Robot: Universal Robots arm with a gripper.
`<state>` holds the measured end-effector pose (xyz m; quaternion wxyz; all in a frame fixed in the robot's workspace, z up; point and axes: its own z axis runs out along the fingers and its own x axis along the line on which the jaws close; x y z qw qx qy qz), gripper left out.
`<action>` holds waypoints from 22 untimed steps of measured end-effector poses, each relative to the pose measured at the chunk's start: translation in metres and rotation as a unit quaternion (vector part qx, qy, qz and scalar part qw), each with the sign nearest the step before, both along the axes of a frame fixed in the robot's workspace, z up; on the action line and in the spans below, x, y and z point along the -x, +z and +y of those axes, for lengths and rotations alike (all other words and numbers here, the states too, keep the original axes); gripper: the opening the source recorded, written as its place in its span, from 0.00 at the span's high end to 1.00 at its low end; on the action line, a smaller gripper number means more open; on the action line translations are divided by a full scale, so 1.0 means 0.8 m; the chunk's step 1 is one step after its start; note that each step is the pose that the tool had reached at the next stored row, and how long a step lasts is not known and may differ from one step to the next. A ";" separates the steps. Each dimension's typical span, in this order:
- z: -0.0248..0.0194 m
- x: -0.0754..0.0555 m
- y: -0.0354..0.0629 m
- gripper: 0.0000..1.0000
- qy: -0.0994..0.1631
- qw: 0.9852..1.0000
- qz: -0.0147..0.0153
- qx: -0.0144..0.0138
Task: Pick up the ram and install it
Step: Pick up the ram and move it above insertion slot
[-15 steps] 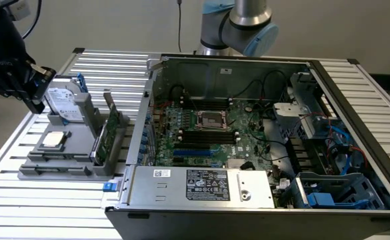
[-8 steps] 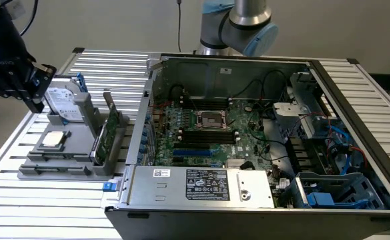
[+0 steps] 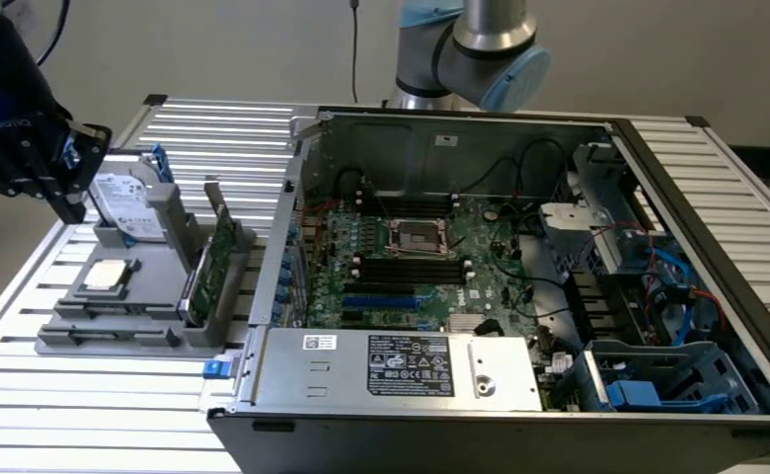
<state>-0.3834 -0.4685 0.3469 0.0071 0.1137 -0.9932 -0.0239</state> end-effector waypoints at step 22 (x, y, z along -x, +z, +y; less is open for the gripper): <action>-0.0001 0.000 -0.002 0.89 0.199 0.980 -0.001 0.000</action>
